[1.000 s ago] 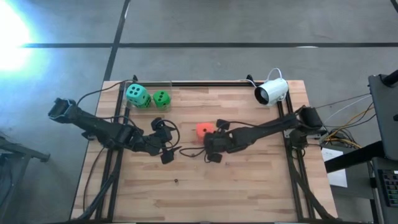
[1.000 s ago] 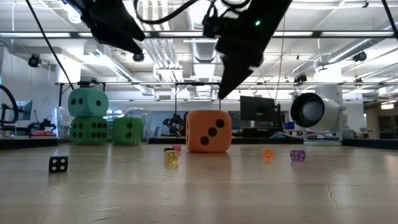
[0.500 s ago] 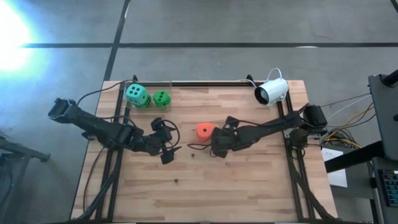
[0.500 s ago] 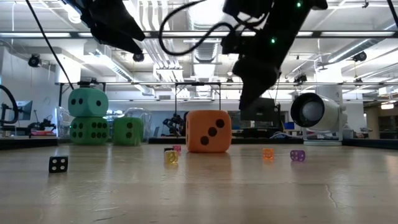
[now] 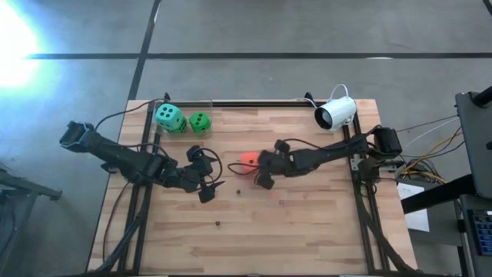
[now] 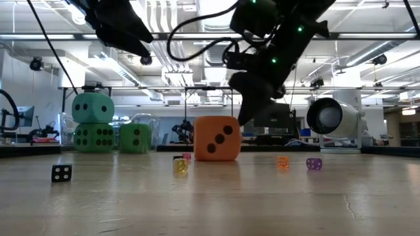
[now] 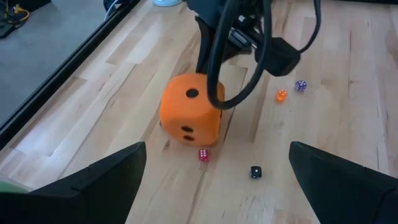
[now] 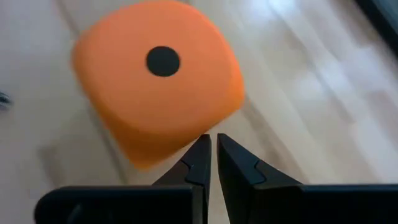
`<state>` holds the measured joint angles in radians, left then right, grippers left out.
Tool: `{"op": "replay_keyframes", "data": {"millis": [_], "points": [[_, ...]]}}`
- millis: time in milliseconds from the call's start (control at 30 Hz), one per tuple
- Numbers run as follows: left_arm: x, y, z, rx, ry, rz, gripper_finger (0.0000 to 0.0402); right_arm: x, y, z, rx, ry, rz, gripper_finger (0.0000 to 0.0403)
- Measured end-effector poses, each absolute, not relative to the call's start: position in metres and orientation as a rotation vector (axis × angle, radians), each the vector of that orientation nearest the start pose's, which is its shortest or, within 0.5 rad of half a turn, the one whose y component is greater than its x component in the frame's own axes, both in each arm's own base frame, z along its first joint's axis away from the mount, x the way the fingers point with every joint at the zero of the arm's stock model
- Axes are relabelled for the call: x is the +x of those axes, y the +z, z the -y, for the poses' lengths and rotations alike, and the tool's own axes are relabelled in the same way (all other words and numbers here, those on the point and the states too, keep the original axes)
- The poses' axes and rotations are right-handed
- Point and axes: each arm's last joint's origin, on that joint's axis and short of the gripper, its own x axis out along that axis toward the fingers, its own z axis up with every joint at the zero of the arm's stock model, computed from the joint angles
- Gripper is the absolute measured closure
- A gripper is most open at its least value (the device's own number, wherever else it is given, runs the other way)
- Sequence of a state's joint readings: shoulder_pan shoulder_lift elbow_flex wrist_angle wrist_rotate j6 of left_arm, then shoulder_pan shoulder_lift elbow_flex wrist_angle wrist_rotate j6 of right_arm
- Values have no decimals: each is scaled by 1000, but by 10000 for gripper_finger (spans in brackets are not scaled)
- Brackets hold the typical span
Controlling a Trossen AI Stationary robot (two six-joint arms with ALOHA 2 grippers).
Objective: Pick & Place Dice
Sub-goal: Put the large orange die into the transparent bin
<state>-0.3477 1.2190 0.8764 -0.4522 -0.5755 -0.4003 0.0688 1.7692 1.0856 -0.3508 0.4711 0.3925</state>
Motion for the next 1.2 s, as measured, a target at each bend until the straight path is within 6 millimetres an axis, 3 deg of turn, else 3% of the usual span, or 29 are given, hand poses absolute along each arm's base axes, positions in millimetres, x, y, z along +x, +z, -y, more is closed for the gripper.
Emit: {"op": "replay_keyframes", "data": {"millis": [233, 433, 600, 733, 967, 1200], "points": [[235, 260, 68, -27, 351, -652, 3, 355, 177, -12, 129, -507, -815, 376], [235, 260, 68, -27, 351, -652, 3, 353, 187, -12, 93, -496, -844, 376], [235, 260, 68, -28, 351, -652, 3, 347, 195, -23, 106, -413, -882, 376], [235, 260, 69, -29, 350, -649, 3, 344, 190, -32, 142, -311, -923, 376], [236, 260, 69, -31, 350, -646, 3, 356, 160, -38, 129, -265, -962, 376], [236, 260, 69, -32, 351, -646, 3, 369, 150, -21, 100, -293, -932, 376]]}}
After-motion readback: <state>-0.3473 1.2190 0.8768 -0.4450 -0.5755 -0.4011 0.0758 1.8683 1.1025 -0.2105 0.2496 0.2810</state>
